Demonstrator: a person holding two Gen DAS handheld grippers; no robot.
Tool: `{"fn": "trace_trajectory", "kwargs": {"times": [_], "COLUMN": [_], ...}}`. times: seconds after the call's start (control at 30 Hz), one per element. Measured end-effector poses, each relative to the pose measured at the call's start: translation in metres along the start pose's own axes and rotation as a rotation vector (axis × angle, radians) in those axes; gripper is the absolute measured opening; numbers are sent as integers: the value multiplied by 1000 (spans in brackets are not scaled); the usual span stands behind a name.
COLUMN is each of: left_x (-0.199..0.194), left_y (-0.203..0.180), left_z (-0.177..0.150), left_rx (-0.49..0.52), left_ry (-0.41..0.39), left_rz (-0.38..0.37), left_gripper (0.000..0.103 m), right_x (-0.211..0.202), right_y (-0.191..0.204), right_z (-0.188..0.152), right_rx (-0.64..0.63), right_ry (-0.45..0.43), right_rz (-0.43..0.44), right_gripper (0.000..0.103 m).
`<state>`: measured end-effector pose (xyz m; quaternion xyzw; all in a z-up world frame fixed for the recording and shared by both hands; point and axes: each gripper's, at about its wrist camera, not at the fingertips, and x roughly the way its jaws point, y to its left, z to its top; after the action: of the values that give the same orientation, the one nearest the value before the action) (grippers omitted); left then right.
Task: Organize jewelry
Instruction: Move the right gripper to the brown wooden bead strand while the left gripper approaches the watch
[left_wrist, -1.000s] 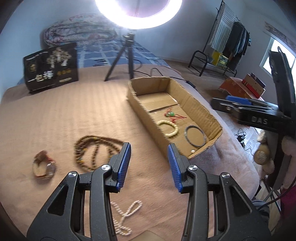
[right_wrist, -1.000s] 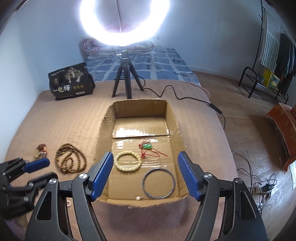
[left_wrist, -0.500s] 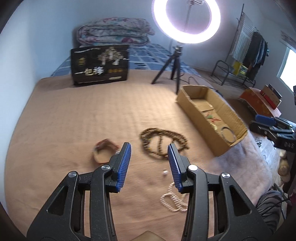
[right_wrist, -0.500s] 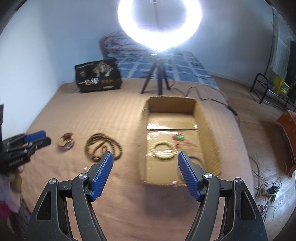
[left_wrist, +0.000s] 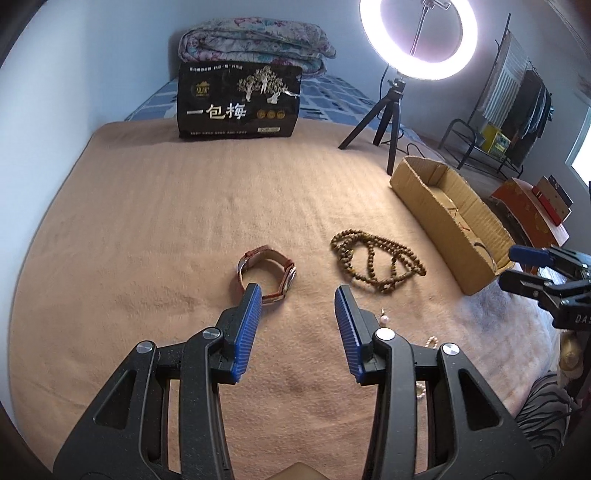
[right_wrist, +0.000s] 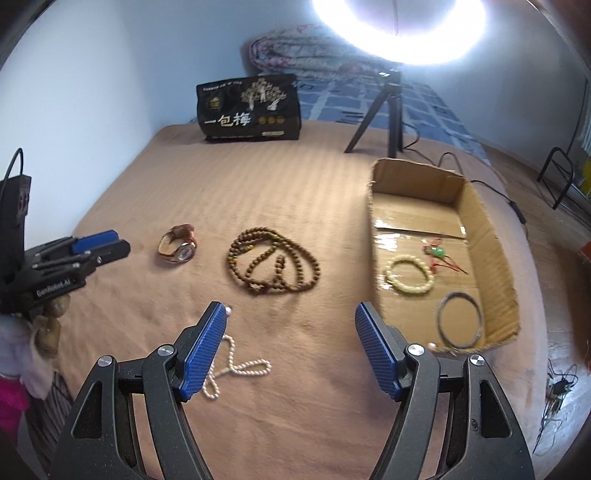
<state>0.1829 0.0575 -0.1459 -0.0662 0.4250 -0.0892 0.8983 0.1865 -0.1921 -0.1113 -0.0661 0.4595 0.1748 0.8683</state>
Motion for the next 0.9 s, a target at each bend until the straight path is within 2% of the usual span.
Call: {"fn": "trace_trajectory", "kwargs": {"times": [0.4, 0.67, 0.9], "left_x": [23, 31, 40], "left_y": [13, 13, 18], "left_z": [-2, 1, 3], "left_rx": [-6, 10, 19], "left_ry": [27, 24, 32], "left_rz": [-29, -41, -43], "left_gripper": [42, 42, 41], "right_x": [66, 94, 124], "right_y": [21, 13, 7], "right_z": [25, 52, 68], "right_rx": [55, 205, 311], "right_ry": [152, 199, 256], "right_rz": [47, 88, 84], "right_gripper": [72, 72, 72]}}
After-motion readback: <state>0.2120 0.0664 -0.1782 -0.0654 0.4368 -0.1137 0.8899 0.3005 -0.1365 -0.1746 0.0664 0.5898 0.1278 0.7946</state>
